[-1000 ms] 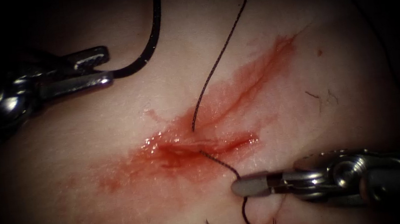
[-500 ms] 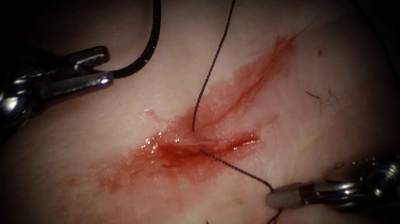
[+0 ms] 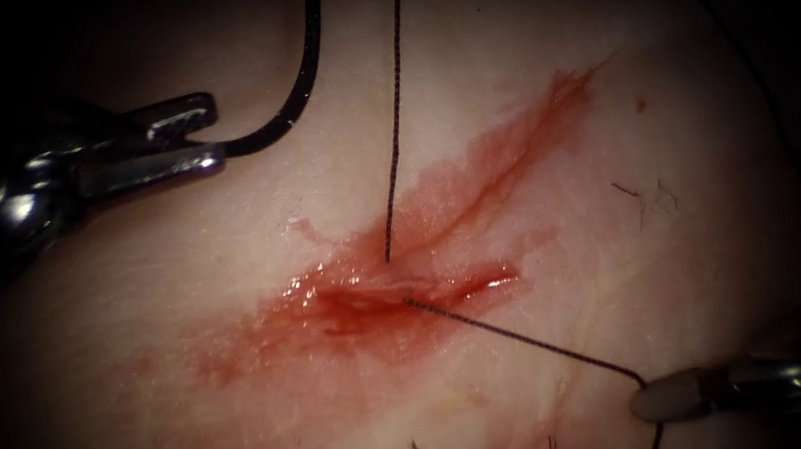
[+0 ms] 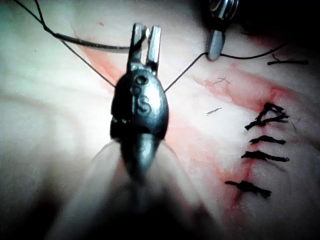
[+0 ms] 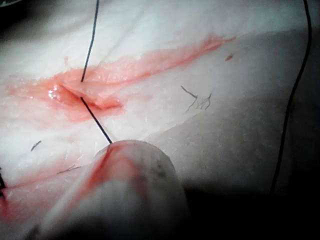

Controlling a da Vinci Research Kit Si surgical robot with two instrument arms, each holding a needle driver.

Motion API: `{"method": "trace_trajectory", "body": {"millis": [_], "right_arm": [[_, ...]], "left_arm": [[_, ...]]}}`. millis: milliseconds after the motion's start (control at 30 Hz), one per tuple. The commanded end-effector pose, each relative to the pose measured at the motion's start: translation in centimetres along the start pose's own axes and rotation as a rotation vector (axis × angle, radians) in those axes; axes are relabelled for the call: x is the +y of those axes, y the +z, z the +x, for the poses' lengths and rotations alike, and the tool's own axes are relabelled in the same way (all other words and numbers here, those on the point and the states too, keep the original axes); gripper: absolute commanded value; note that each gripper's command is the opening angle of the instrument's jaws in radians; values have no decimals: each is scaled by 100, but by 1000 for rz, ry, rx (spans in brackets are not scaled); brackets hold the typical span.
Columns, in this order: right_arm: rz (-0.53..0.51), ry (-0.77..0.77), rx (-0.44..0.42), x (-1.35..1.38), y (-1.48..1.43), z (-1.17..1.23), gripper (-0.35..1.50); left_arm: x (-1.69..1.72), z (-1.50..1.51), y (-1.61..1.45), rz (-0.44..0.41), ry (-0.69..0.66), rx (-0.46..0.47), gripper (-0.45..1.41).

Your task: Wound Closure

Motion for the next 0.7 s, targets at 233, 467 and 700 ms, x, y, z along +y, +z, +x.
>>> {"method": "trace_trajectory", "body": {"millis": [233, 467, 700], "right_arm": [[-72, -8, -43, 21, -18, -5, -35], [-120, -6, -78, 40, -44, -10, -35], [-155, 22, -59, 66, -76, -5, -35]], "left_arm": [[-2, -5, 4, -1, 0, 1, -45], [-2, -4, 4, -2, 0, 1, -45], [-2, -4, 4, -2, 0, 1, -45]]}}
